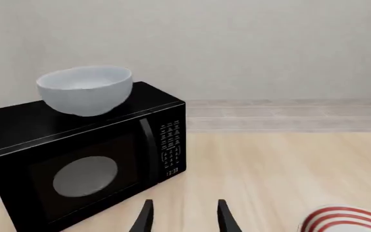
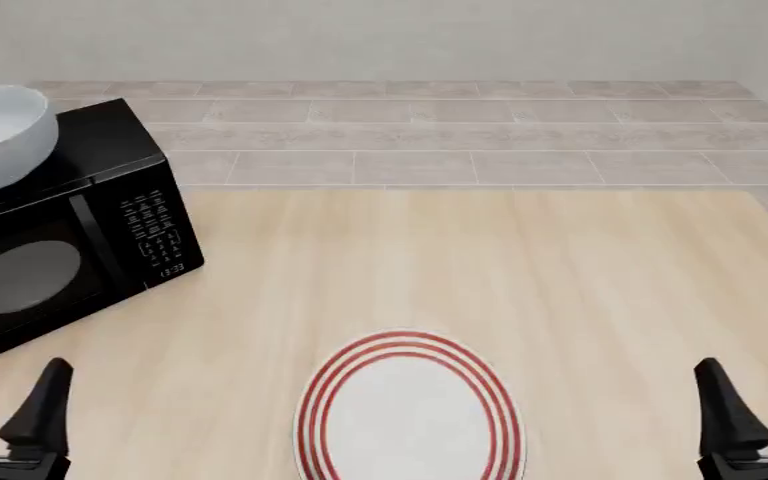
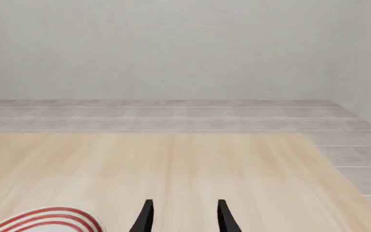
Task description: Pick up the white bowl and put it on the plate.
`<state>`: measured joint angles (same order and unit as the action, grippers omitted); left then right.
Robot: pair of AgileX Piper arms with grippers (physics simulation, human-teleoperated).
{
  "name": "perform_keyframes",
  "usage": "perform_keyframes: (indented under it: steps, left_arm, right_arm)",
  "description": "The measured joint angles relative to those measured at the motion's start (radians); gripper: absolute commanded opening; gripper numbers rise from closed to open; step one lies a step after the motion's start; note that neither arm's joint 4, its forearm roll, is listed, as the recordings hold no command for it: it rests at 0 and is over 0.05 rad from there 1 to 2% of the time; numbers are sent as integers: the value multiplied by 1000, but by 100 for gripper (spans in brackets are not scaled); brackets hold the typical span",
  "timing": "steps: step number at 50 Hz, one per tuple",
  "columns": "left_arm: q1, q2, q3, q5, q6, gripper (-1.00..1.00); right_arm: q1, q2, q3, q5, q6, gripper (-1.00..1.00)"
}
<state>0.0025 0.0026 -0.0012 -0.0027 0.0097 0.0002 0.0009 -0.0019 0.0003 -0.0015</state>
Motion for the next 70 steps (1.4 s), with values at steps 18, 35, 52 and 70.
perform_keyframes:
  steps: [18,35,52,70]
  left_arm:
    - [9,36,-55,2,13,100]
    - [9,186,-333,46,11,100]
    - [58,375,-625,108,-11,100]
    - [206,604,-873,146,-79,100]
  right_arm:
    - [9,4,-5,-1,-10,100]
    - [27,6,-11,5,-16,100]
    - [45,3,-23,17,-21,100]
    - [66,2,-31,22,-33,100]
